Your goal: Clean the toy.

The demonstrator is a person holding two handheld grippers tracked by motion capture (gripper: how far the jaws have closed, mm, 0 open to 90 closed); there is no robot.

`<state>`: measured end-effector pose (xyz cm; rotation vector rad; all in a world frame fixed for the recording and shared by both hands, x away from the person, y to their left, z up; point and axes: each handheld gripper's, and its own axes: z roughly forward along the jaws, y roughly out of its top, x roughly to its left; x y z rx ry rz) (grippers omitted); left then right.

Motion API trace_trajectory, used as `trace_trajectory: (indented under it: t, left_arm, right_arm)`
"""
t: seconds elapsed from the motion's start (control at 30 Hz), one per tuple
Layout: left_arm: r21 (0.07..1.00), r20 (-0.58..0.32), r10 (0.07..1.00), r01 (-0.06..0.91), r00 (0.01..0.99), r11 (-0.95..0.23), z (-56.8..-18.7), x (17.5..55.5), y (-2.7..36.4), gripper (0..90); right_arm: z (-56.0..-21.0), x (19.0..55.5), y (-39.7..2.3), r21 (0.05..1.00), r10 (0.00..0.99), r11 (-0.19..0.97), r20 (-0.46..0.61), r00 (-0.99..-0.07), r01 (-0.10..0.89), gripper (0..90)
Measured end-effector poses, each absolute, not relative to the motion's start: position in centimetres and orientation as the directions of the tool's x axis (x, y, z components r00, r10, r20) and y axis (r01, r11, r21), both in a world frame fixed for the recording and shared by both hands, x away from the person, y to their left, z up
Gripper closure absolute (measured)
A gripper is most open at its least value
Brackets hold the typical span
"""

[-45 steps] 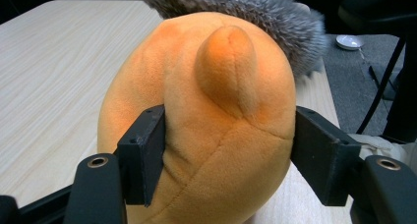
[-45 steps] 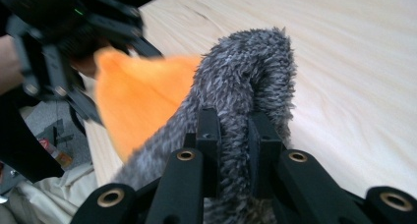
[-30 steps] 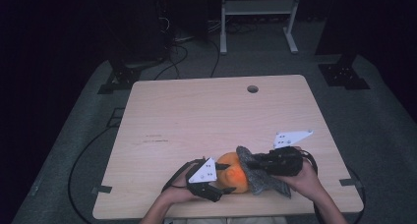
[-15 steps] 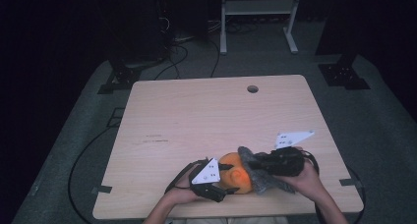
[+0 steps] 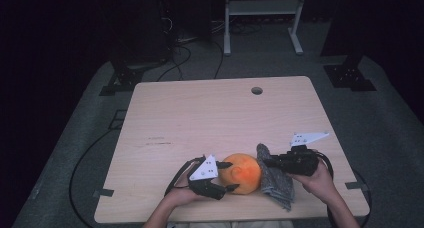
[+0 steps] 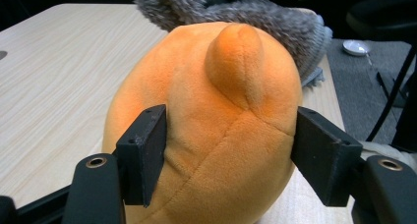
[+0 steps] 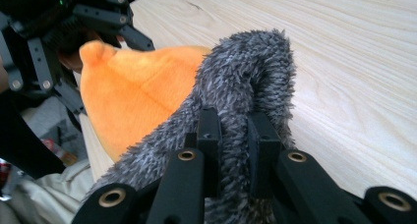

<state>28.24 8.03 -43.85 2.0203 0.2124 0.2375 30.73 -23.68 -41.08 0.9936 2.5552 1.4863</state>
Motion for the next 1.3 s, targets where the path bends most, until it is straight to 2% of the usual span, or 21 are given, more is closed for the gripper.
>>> trace_trajectory:
  t: [0.23,0.47,0.67,0.77,0.83,1.0,1.07,1.17,1.3]
  left_arm:
    - [0.901,0.041,0.292,0.091,0.955,-0.423,-43.7,28.8,8.7,32.8]
    - [0.906,0.038,0.301,0.095,0.953,-0.413,-43.8,28.9,8.5,32.5]
    - [0.913,-0.011,0.328,0.143,0.945,-0.382,-43.8,29.5,8.9,31.9]
    - [0.913,-0.013,0.327,0.145,0.945,-0.382,-43.8,29.6,8.9,31.9]
    - [0.913,-0.013,0.328,0.144,0.945,-0.382,-43.8,29.5,8.8,32.0]
    - [0.914,-0.003,0.327,0.136,0.945,-0.383,-43.8,29.5,8.5,32.1]
    - [0.913,-0.002,0.331,0.137,0.944,-0.385,-43.8,29.5,8.6,32.4]
    - [0.914,-0.004,0.339,0.141,0.941,-0.381,-43.8,29.4,8.3,32.9]
    - [0.912,-0.010,0.352,0.153,0.936,-0.380,-43.8,29.5,7.7,33.6]
  right_arm:
    - [-42.0,31.1,-24.4,0.762,0.571,0.347,0.291,-0.768,0.546,78.5]
    - [-39.5,30.1,-23.3,0.842,0.452,0.251,0.333,-0.827,0.477,78.4]
    - [-41.7,30.9,-23.3,0.789,0.516,0.319,0.320,-0.794,0.525,78.0]
    - [-41.9,30.9,-23.8,0.773,0.564,0.352,0.275,-0.779,0.528,78.1]
    - [-41.4,30.6,-23.8,0.787,0.555,0.330,0.285,-0.782,0.521,78.1]
    - [-39.1,29.6,-22.1,0.839,0.497,0.340,0.223,-0.839,0.424,78.0]
    - [-39.6,29.8,-21.8,0.825,0.513,0.372,0.200,-0.835,0.426,77.9]
    - [-40.6,30.2,-22.5,0.804,0.533,0.366,0.232,-0.813,0.469,78.1]
    - [-39.6,29.5,-21.5,0.824,0.506,0.364,0.217,-0.835,0.435,78.5]
